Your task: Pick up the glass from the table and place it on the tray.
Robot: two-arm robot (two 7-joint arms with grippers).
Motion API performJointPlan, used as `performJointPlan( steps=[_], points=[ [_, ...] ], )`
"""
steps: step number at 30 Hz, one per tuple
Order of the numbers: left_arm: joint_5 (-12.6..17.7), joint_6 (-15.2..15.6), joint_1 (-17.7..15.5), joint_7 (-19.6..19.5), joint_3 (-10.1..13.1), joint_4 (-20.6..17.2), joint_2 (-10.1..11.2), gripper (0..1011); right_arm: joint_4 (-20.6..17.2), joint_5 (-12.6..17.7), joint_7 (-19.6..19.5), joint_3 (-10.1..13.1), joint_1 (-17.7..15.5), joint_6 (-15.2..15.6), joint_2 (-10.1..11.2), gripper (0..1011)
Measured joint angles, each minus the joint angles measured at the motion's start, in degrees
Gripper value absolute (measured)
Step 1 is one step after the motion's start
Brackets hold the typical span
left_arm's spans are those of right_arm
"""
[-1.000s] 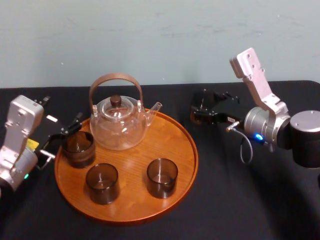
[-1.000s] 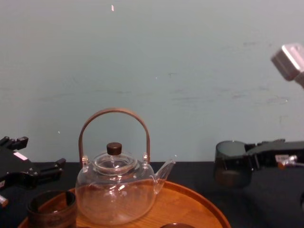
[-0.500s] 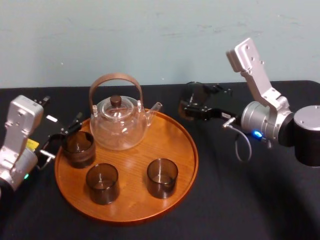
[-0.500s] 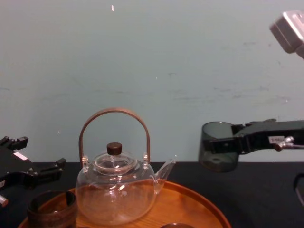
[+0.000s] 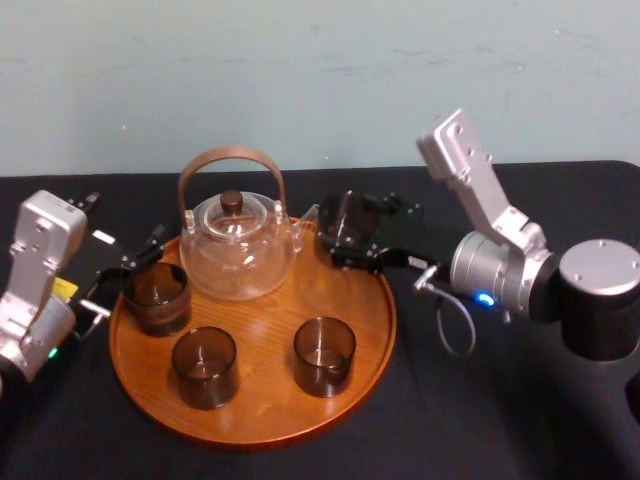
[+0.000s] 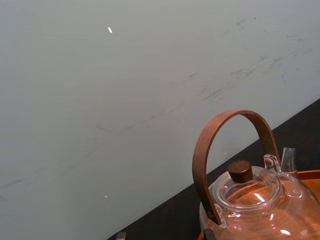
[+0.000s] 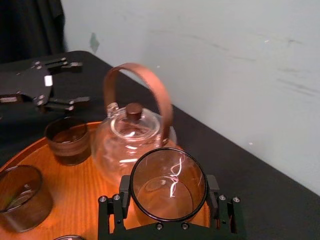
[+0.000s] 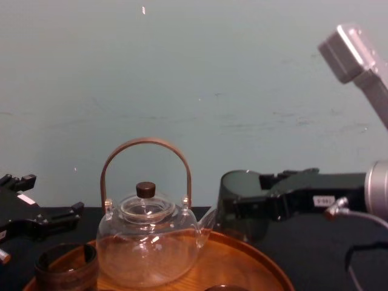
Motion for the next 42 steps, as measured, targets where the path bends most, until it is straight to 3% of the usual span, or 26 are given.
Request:
performJointPlan(
  steps=[5, 17, 42],
  points=[
    [0.0, 0.0, 0.0, 0.0, 0.0, 0.0, 0.0, 1001, 1.0, 0.2, 0.0, -1.4, -0.6, -1.1, 0.1, 903],
    [0.0, 0.0, 0.0, 0.0, 0.0, 0.0, 0.0, 1001, 5.4, 0.3, -0.8, -2.4, -0.3, -3.2, -1.0, 903],
    [0.0, 0.0, 0.0, 0.0, 0.0, 0.0, 0.0, 1001, 9.2, -0.5, -0.9, -3.1, 0.2, -3.6, -1.9, 903]
  ],
)
